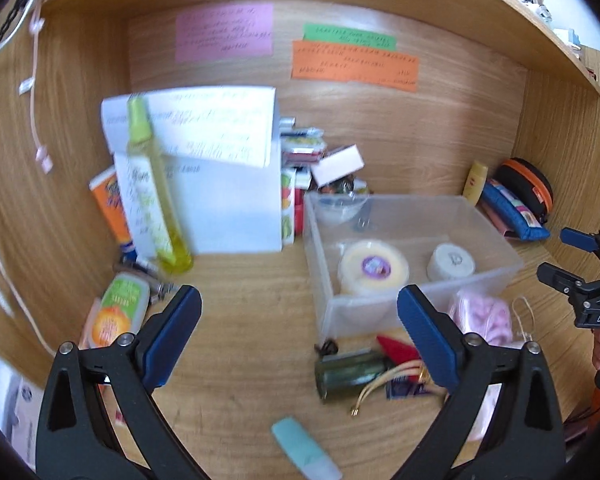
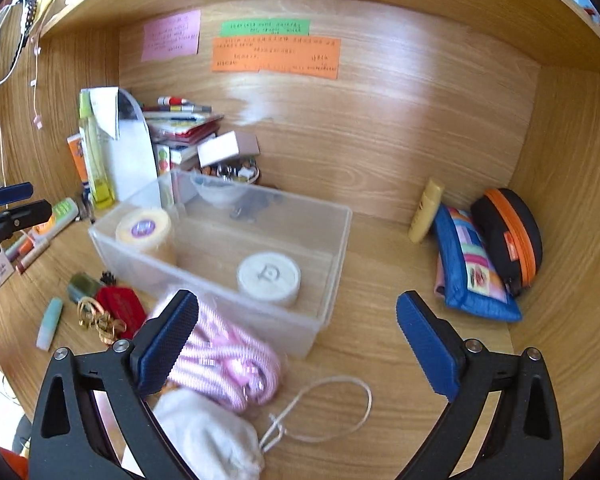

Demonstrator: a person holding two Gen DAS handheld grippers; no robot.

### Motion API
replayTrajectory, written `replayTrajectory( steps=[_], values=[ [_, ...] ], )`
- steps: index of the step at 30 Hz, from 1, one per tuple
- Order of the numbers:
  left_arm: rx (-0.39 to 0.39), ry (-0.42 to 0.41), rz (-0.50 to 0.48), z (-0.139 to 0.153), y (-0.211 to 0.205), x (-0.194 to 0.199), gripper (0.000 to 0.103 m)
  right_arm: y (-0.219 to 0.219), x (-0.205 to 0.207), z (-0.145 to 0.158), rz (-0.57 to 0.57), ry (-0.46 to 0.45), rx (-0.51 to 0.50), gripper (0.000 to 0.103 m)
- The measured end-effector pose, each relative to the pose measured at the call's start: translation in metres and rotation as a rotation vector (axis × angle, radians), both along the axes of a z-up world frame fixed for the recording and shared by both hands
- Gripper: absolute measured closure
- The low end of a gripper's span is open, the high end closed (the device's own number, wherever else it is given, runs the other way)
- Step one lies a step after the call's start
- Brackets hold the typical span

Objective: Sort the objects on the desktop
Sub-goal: 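Lift both tools out of the box and move back to the clutter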

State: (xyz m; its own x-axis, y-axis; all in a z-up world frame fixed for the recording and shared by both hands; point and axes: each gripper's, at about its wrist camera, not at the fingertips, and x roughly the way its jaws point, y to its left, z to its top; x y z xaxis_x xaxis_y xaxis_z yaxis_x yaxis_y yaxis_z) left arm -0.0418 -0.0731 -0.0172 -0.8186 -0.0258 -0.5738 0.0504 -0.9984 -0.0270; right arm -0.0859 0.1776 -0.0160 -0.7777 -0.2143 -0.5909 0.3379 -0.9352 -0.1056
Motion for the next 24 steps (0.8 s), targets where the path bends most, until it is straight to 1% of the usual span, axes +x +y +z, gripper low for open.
replayTrajectory(
  steps=[5, 8, 15, 19, 21, 24],
  values=[
    [0.017, -0.042, 0.02, -0.016, -0.006, 0.014, 0.003, 0.007, 0.017, -0.011, -0.011, -0.021, 0.006, 0.004],
    [0.019, -0.071, 0.026, -0.026, -0.007, 0.023, 0.003, 0.015, 0.028, -0.02, -0.036, -0.031, 0.025, 0.004],
    [0.059, -0.146, 0.032, -0.054, -0.012, 0.041, 0.003, 0.029, 0.052, -0.038, -0.058, -0.098, -0.005, 0.004],
    [0.1, -0.202, 0.041, -0.071, -0.015, 0.045, 0.003, 0.022, 0.063, -0.048, -0.018, -0.148, -0.041, 0.004],
    [0.112, -0.217, 0.04, -0.077, -0.015, 0.047, 0.003, 0.013, 0.069, -0.05, -0.018, -0.14, -0.022, 0.004],
    [0.101, -0.221, 0.042, -0.081, -0.011, 0.051, 0.003, 0.0, 0.077, -0.052, 0.015, -0.13, -0.021, 0.004]
  ],
)
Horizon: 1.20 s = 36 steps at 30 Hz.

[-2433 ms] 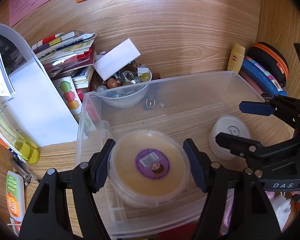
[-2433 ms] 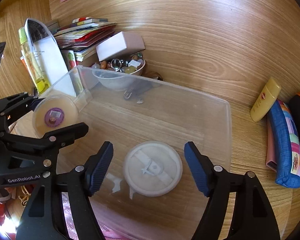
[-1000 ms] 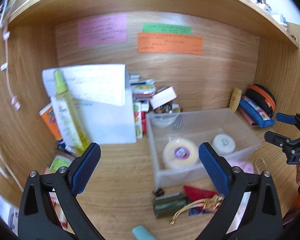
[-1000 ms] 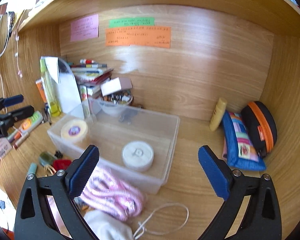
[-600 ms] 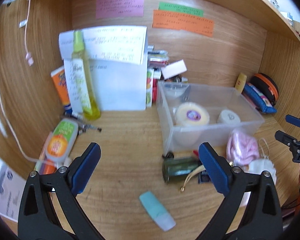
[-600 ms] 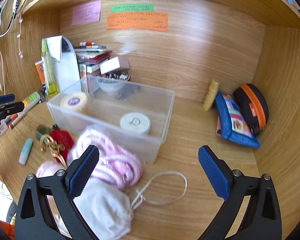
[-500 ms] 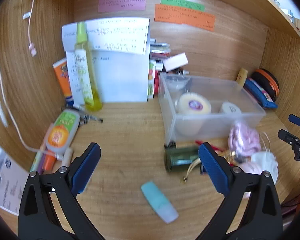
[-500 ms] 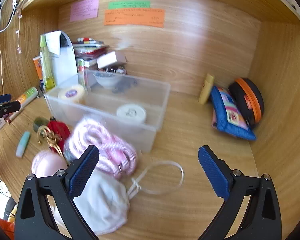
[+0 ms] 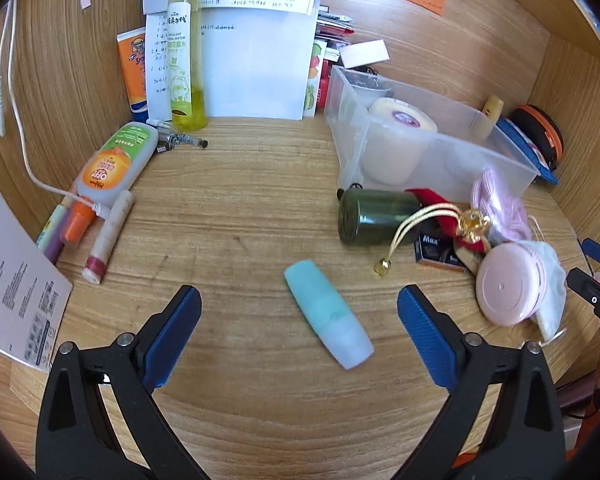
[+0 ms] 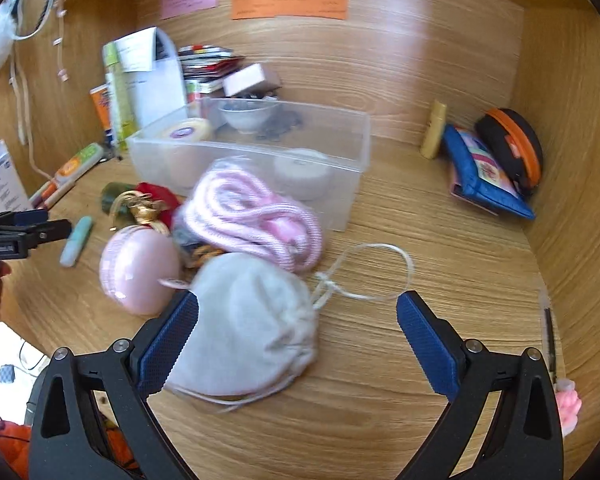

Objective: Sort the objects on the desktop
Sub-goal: 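Lift both tools out of the box and move back to the clutter, then grasp the light-blue tube with the left tool while the right tool grasps the white cloth bag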

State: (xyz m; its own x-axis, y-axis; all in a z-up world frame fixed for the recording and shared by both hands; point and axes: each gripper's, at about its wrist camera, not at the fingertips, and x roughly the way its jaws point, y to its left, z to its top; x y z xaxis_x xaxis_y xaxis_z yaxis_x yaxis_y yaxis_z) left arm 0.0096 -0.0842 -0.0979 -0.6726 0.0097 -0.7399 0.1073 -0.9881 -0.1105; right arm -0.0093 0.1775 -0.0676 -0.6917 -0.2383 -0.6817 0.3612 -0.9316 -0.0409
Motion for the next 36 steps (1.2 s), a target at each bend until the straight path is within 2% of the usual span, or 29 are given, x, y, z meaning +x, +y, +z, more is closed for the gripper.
replayTrajectory(
  steps=[3, 9, 13, 15, 18, 22, 24, 26, 29, 30, 32, 36],
  values=[
    [-0.015, 0.005, -0.005, -0.003, 0.004, 0.003, 0.003, -0.012, 0.003, -0.003, 0.04, -0.012, -0.009, 0.004],
    [-0.018, -0.016, -0.014, -0.011, 0.008, 0.003, 0.003, -0.034, 0.0, -0.026, 0.045, -0.044, 0.09, 0.004],
    [-0.011, -0.028, -0.017, -0.014, 0.007, 0.001, 0.003, -0.033, -0.005, -0.038, 0.031, -0.077, 0.114, 0.004],
    [-0.009, -0.035, -0.017, -0.016, 0.006, 0.0, 0.003, -0.027, -0.012, -0.043, 0.025, -0.113, 0.089, 0.001],
    [-0.002, -0.032, -0.002, -0.019, 0.003, -0.003, 0.003, -0.016, -0.023, -0.047, 0.011, -0.188, -0.004, 0.0],
    [-0.003, -0.023, 0.003, -0.019, 0.002, -0.006, 0.005, -0.022, -0.024, -0.045, 0.033, -0.186, 0.007, 0.0],
    [-0.022, -0.017, 0.005, -0.019, 0.005, -0.007, 0.013, -0.03, -0.021, -0.046, 0.051, -0.15, 0.038, 0.0],
    [-0.059, -0.015, 0.01, -0.02, 0.008, -0.008, 0.026, -0.032, -0.02, -0.048, 0.068, -0.142, 0.031, 0.0],
    [-0.082, -0.006, 0.004, -0.02, 0.01, -0.007, 0.035, -0.03, -0.02, -0.047, 0.066, -0.127, 0.022, 0.002],
    [-0.09, -0.002, 0.004, -0.019, 0.01, -0.007, 0.04, -0.029, -0.019, -0.046, 0.064, -0.123, 0.02, 0.006],
    [-0.119, 0.009, 0.013, -0.019, 0.01, -0.007, 0.058, -0.024, -0.017, -0.044, 0.064, -0.115, 0.016, 0.014],
    [-0.123, 0.031, 0.02, -0.019, 0.005, -0.007, 0.078, -0.019, -0.014, -0.043, 0.064, -0.107, 0.011, 0.031]
  ],
)
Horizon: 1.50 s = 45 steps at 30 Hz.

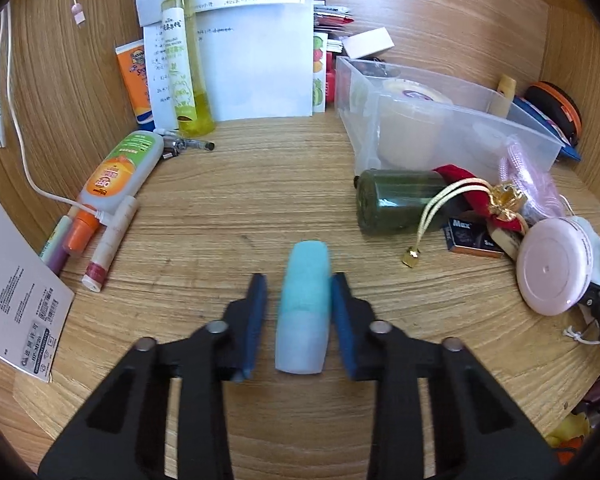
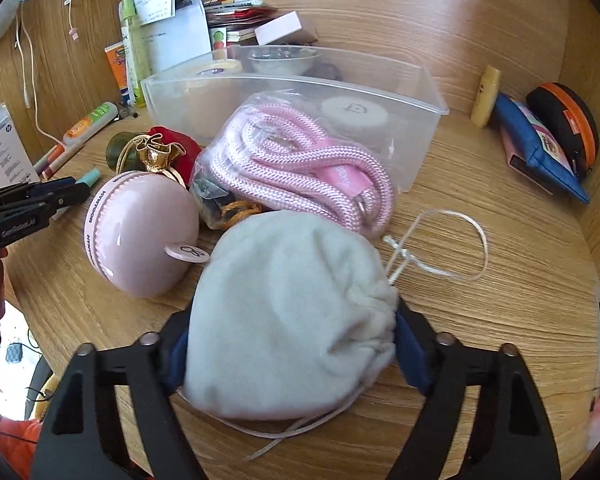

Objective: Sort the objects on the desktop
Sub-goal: 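Grasp the light-blue tube with the left tool while the right tool grasps the white cloth bag, then carry the tube and cloth bag over the clear box and release them inside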

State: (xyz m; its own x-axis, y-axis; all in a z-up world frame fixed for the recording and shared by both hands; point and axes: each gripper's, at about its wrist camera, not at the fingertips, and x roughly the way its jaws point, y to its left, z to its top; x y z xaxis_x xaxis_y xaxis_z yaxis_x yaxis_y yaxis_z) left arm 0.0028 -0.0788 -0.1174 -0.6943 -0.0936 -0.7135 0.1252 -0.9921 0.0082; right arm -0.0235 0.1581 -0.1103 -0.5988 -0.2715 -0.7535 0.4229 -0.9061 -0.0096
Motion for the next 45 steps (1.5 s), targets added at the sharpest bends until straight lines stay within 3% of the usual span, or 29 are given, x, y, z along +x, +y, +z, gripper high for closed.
replayTrajectory(
  steps=[9, 19, 30, 45],
  values=[
    [0.032, 0.009, 0.005, 0.0, -0.001, 0.001, 0.079, 0.009, 0.005, 0.006, -0.011, 0.006, -0.017, 0.047],
    [0.065, 0.066, -0.032, 0.031, 0.008, -0.003, 0.079, 0.034, 0.01, 0.035, -0.058, 0.067, -0.052, 0.047],
    [0.062, 0.167, -0.066, 0.069, 0.024, -0.015, 0.079, 0.054, -0.011, 0.069, -0.098, 0.154, -0.084, 0.047],
    [0.046, 0.221, -0.103, 0.098, 0.035, -0.06, 0.079, 0.025, -0.071, 0.123, -0.017, 0.298, -0.091, 0.047]
  ],
)
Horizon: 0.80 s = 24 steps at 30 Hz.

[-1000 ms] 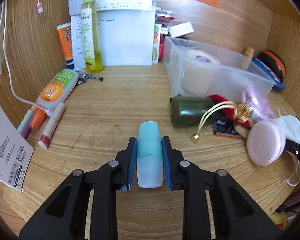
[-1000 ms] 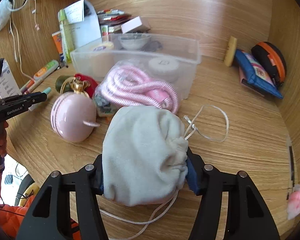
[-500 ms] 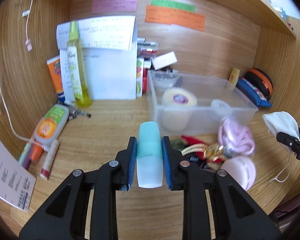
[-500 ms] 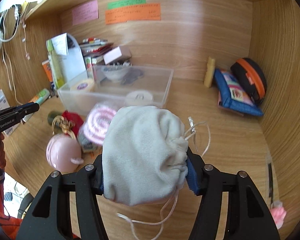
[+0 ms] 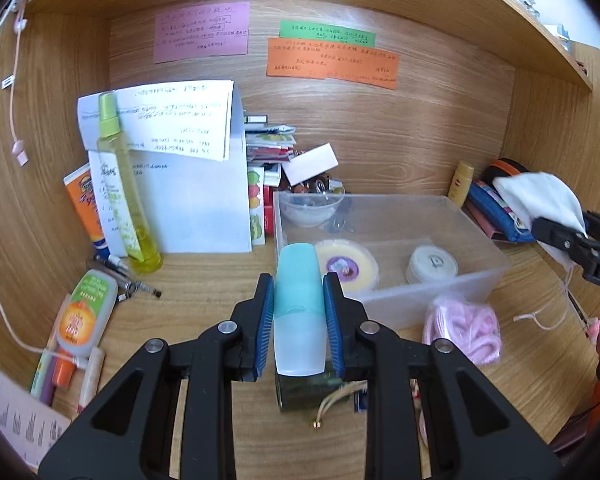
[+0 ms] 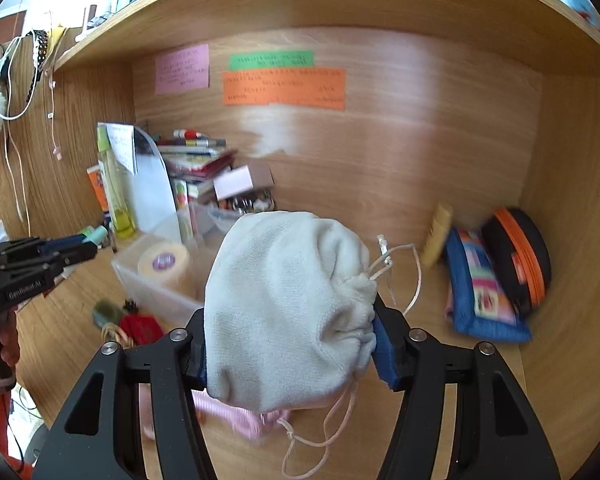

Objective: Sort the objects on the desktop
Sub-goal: 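Carry the tube and cloth bag over the clear box and release them inside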

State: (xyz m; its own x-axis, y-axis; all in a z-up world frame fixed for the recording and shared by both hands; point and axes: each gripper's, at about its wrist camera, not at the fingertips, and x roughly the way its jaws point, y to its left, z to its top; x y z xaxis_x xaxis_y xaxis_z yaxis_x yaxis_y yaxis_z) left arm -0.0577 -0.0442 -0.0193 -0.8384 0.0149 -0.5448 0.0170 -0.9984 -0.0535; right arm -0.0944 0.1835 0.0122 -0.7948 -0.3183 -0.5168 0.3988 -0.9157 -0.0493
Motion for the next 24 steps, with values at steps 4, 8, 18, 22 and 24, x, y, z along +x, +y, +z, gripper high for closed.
replayTrajectory(
  steps=[4, 8, 18, 22, 24],
  values=[
    [0.005, 0.009, 0.004, 0.007, -0.003, -0.015, 0.079, -0.016, -0.025, 0.009, 0.052, -0.009, -0.009, 0.047],
    [-0.008, 0.02, 0.009, 0.017, -0.005, -0.034, 0.079, -0.035, -0.046, 0.013, 0.076, -0.005, 0.023, 0.047],
    [-0.016, 0.035, 0.007, 0.035, 0.0, -0.084, 0.079, -0.06, -0.081, 0.001, 0.101, -0.045, 0.007, 0.046],
    [-0.003, -0.004, 0.009, 0.024, -0.001, -0.109, 0.079, -0.063, -0.092, -0.022, 0.107, -0.103, 0.002, 0.046],
    [0.008, -0.021, 0.008, 0.016, 0.0, -0.117, 0.079, -0.064, -0.097, -0.035, 0.112, -0.143, 0.0, 0.046]
  ],
)
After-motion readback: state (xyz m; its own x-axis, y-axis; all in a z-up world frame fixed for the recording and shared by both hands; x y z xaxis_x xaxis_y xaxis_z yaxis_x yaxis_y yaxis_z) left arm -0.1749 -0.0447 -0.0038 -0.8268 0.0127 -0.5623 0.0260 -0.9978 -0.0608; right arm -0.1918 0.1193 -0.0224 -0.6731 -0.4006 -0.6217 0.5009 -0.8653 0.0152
